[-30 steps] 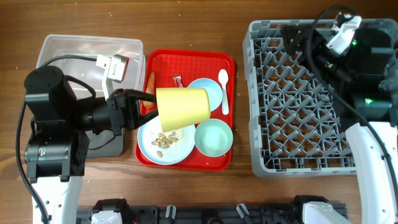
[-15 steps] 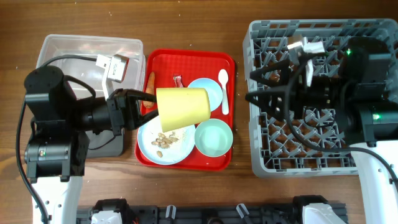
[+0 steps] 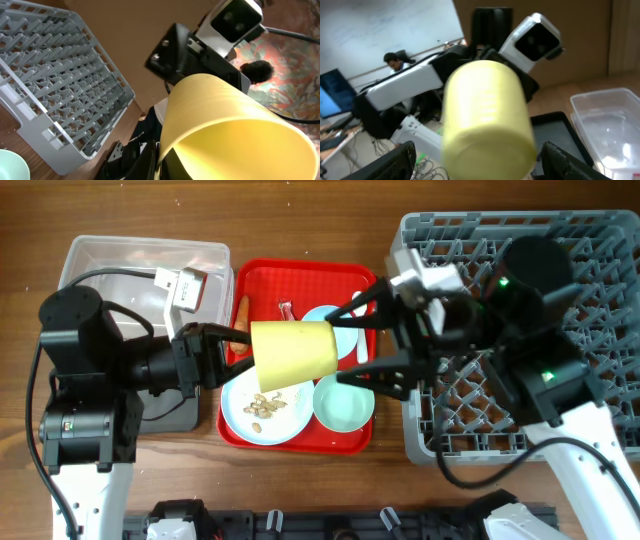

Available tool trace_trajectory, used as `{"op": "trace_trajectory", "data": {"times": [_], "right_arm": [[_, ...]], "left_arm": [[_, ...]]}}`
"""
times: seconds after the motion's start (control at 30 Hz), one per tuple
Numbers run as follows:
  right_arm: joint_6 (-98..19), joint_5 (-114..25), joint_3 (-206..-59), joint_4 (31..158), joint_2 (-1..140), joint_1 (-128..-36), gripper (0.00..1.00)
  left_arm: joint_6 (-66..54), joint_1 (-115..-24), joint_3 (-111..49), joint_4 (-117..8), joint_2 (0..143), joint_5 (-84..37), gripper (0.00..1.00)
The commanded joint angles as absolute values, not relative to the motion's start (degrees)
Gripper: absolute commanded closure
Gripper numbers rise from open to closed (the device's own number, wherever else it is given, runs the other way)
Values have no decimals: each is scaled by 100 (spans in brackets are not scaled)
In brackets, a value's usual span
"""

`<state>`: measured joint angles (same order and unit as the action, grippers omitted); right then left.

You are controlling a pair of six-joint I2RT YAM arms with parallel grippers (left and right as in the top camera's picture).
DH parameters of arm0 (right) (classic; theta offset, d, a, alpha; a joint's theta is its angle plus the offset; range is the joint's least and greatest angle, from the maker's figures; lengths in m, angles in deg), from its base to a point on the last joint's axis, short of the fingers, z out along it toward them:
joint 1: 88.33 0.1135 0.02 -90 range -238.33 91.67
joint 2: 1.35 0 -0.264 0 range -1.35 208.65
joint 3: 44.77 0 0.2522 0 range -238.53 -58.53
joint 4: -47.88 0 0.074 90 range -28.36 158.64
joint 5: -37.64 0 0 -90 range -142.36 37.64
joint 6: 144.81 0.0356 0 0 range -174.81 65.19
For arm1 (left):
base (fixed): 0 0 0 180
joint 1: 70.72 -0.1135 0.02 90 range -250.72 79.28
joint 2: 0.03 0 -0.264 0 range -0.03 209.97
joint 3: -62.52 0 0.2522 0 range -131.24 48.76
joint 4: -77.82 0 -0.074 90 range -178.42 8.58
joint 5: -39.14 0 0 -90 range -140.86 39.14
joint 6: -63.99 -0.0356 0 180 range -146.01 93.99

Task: Sort waste into correct bins and load items into the dishwasher rack
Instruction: 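Grasp the yellow cup with the right gripper from the left gripper, then carry the yellow cup with the right gripper into the dish rack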

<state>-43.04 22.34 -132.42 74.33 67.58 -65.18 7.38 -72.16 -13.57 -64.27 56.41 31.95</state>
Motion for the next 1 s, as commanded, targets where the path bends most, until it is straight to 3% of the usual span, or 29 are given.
{"op": "trace_trajectory", "data": {"times": [0.0,0.2,0.27,0.4,0.43,0.5,0.53,0.67,0.8,0.97], "right_arm": [[-4068,1937,-13327,7184,7066,-6183,19],[-3956,1967,-13327,6742,7184,-5963,27],[-3959,2146,-13327,6716,7184,-5963,39],[-3963,2245,-13327,6718,7184,-5963,41],[-3967,2243,-13327,6718,7184,-5963,41],[-3983,2184,-13327,6722,7182,-5982,43],[-3976,2094,-13327,6725,7177,-6022,43],[-3965,1449,-13327,6956,7002,-6354,46],[-4022,-216,-13327,8141,6661,-6848,46],[-3666,-3580,-13327,10178,6154,-7230,47]], "left_arm": [[747,-7205,-1420,-6445,5621,3306,96],[747,-7205,-1420,-6443,5621,3308,96],[745,-7205,-1420,-6445,5621,3306,96],[747,-7205,-1420,-6445,5621,3302,96],[747,-7205,-1420,-6445,5621,3302,89],[749,-7207,-1420,-6445,5621,3302,21],[749,-7207,-1420,-6445,5621,3302,0],[749,-7211,-1420,-6445,5621,3308,0],[749,-7211,-1420,-6443,5621,3308,0],[749,-7211,-1420,-6443,5621,3306,0]]}}
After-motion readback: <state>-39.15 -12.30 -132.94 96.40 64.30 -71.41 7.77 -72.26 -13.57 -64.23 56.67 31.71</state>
